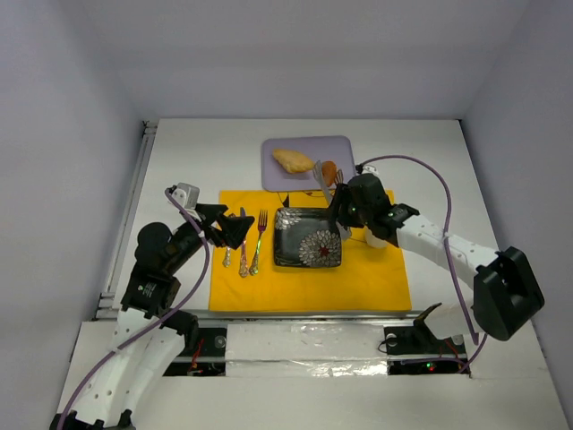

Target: Place the bread

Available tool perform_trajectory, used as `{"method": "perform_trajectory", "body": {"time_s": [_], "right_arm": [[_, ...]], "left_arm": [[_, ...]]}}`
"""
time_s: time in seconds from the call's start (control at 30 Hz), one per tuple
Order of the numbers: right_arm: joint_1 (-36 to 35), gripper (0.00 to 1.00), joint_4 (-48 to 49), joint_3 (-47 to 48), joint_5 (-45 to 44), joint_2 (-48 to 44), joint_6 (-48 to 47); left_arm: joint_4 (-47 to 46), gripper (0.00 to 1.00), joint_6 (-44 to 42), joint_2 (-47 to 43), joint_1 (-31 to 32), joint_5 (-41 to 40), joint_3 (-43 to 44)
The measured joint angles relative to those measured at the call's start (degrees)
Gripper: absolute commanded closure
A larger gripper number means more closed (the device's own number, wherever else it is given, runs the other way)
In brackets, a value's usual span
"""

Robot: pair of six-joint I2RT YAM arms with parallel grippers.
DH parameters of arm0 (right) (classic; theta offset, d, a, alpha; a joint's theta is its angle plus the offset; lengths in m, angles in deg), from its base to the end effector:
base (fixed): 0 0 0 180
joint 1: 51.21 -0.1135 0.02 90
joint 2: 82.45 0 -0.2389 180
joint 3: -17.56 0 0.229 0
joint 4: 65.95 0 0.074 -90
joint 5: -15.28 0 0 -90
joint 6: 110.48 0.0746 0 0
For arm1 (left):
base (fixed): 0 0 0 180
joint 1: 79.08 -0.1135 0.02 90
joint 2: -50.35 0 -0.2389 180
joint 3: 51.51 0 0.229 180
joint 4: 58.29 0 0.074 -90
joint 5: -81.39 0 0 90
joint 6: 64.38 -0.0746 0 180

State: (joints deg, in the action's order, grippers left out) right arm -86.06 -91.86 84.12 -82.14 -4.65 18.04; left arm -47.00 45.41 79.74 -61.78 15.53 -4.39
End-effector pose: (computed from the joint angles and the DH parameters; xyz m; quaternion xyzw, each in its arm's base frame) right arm 0.2616 0.1704 0.2130 0.0574 0.8923 0.2188 0.3908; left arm 0.1543 -0.0800 0.3164 0.1417 0.6548 -0.3640 0.6470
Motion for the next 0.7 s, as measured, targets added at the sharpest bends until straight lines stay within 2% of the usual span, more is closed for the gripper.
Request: {"method": "perform_trajectory", "body": {"time_s": [0.27,0.7], "right_arm": [[2.1,0.40,-7.9,5.4,-6.1,6.3,-2.3],[4.1,0.40,-13.5,18.2,-9.7,18.4,-6.9]], "left_arm": [[3.1,0.01,-2.2,-1.5,0.0,-2.3,0.0],[4.8,0.01,-3.1,-4.8,1.6,-5.0,0.1]]}}
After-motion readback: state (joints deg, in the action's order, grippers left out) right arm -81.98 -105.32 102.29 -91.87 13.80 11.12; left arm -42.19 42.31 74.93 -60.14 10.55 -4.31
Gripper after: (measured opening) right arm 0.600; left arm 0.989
